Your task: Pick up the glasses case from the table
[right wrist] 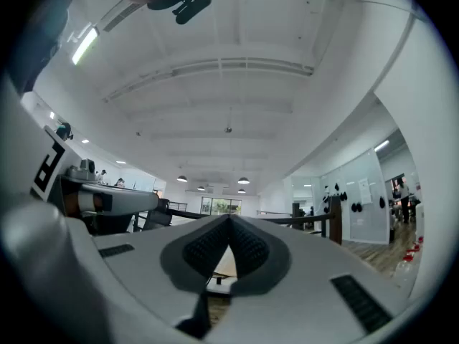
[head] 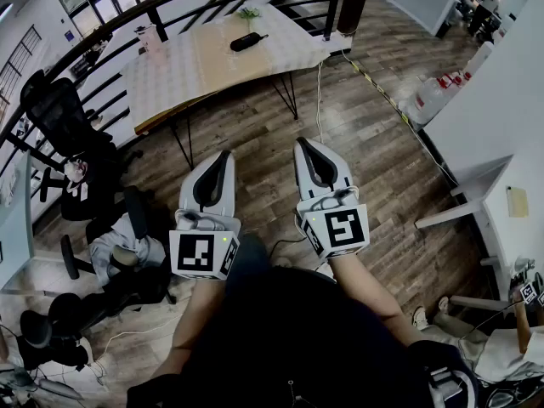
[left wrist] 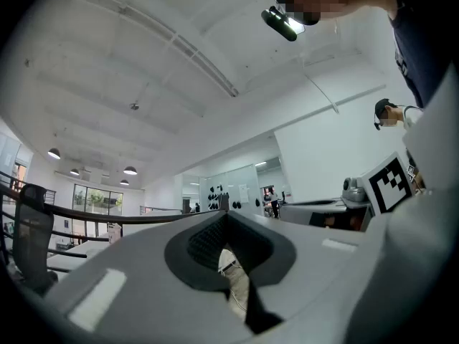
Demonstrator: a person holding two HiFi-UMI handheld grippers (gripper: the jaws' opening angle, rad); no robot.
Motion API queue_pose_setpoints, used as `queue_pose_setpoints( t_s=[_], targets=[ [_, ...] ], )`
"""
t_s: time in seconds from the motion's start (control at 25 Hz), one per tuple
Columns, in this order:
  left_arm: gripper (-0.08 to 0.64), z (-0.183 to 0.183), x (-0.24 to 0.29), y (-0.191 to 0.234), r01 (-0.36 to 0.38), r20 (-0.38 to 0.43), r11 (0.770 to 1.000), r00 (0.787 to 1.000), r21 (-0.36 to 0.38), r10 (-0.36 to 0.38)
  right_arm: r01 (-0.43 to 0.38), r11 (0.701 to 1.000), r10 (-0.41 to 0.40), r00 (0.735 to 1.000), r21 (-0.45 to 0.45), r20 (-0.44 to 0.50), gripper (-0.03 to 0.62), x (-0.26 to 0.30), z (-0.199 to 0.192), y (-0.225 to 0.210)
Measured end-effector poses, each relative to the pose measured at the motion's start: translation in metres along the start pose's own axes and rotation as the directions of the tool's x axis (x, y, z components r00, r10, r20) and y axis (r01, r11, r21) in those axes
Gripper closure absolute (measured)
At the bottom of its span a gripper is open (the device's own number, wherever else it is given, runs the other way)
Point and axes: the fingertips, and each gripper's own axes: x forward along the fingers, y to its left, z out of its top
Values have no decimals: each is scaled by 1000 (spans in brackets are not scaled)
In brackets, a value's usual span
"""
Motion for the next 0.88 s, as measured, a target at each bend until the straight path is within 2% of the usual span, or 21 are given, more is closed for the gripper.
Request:
queue_pose_setpoints(
  t_s=[0.28,0.56,0.64,0.68,0.88],
  targets=[
    [551,-21,31,19,21,-10,1000,1000,-12,-22,8,1000,-8,1000,10,-11,581,31,-14,-13],
    [548,-44,94,65,62,1,997,998,-49,-62,22,999,-23,999,-45,-29,581,95,-33,-35],
    [521,-47,116,82,74,7,996,997,-48,-74,26,998,-28,999,-53,-32,581,122,-37,-43],
    [478,-49,127,91,78,7,996,997,-47,-78,28,998,-30,999,-54,-36,581,137,-39,-48],
    [456,-62,178,138,94,8,994,996,-46,-94,50,997,-53,997,-59,-60,581,201,-52,-65]
  ],
)
